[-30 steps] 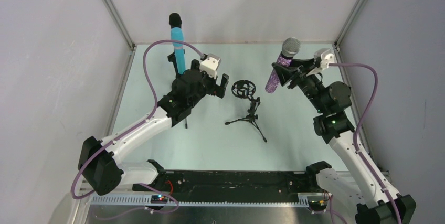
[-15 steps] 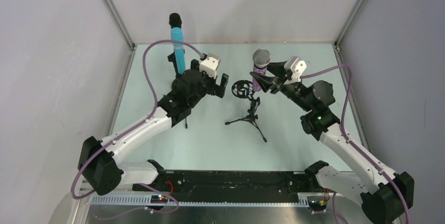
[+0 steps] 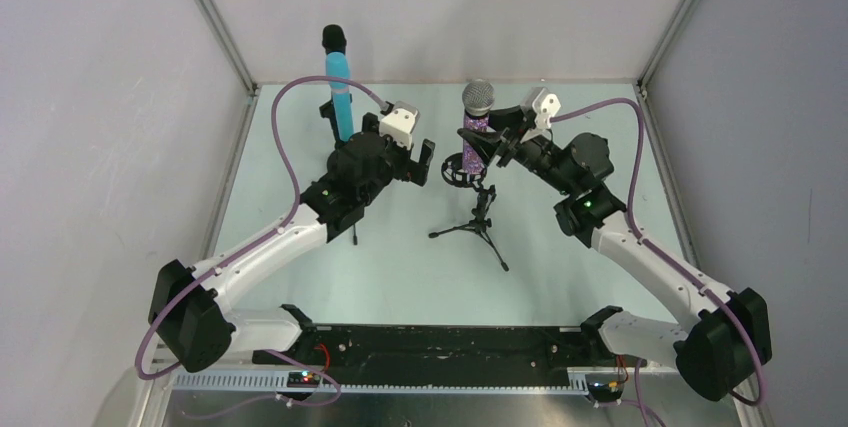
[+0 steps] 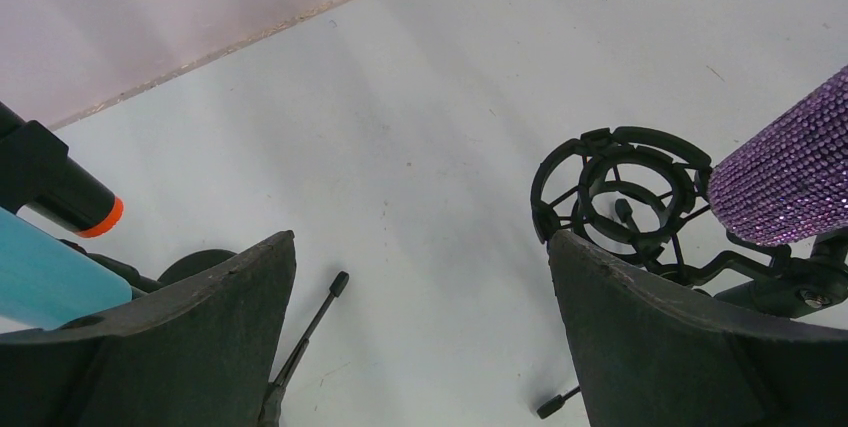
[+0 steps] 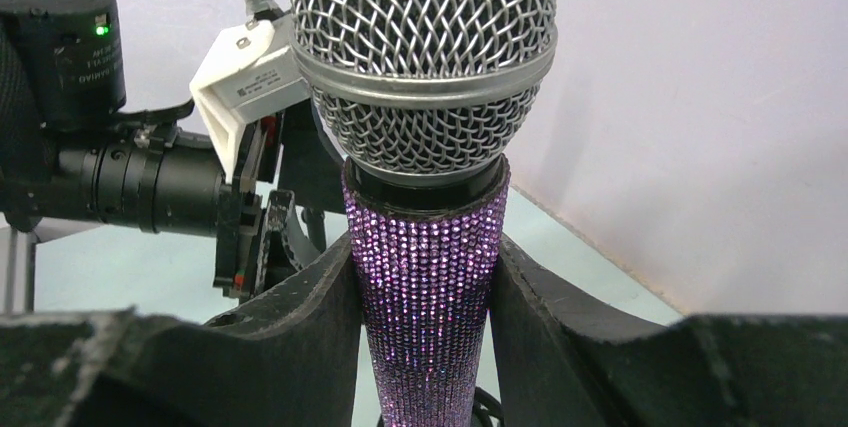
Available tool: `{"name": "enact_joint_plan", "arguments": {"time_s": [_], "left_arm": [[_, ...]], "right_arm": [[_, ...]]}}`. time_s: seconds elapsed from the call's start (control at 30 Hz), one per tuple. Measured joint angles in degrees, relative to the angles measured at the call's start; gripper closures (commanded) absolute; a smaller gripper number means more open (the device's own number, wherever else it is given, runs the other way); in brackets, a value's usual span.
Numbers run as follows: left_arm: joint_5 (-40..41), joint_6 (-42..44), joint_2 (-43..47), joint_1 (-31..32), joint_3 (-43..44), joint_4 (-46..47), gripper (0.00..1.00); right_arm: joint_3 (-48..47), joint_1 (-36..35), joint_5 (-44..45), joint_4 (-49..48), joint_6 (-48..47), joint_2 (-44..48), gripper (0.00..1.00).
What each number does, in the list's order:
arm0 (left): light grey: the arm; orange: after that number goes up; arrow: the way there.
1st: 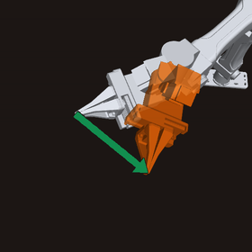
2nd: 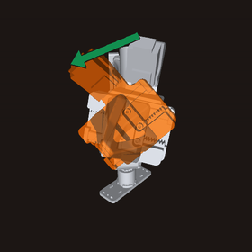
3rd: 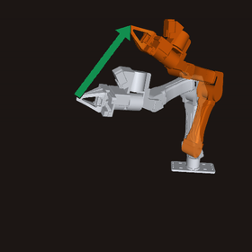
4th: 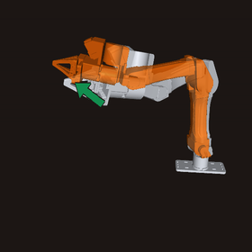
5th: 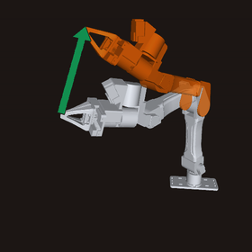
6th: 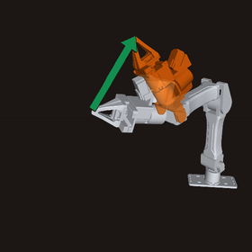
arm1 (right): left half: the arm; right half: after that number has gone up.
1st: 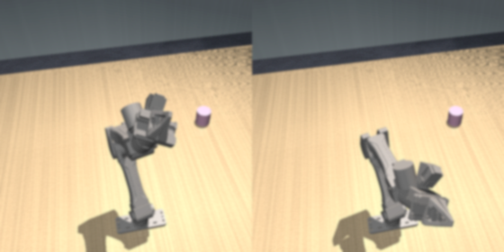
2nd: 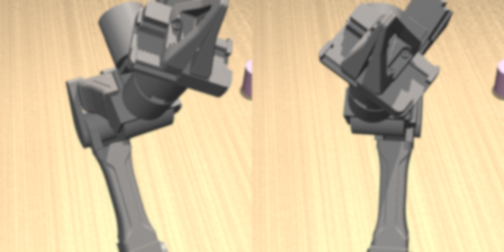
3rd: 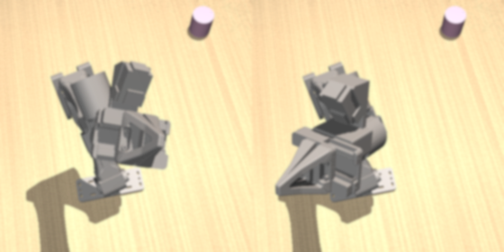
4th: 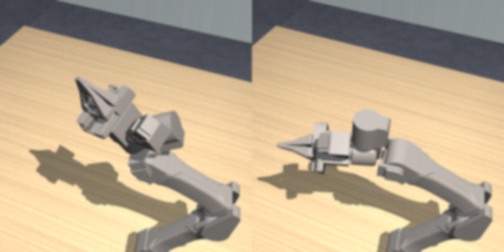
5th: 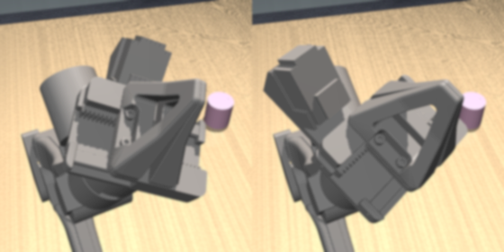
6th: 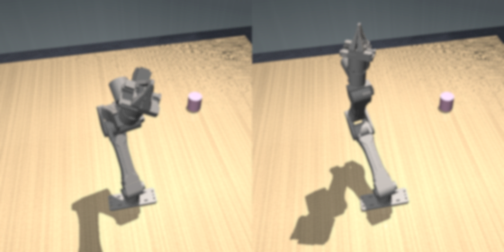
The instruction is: Attach the microphones to the stand
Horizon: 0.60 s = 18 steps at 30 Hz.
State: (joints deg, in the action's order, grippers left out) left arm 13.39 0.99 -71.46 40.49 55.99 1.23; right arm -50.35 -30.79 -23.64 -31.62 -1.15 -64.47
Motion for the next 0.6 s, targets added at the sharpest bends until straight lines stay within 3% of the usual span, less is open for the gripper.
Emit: {"name": "enact_joint_plan", "arguments": {"time_s": [0.6], "left_arm": [[0.0, -1.1, 0.0, 0.0, 0.0, 0.0, 0.00]], "right_arm": [[-6.8, -0.6, 0.6, -0.9, 5.2, -8.8, 1.00]]}}
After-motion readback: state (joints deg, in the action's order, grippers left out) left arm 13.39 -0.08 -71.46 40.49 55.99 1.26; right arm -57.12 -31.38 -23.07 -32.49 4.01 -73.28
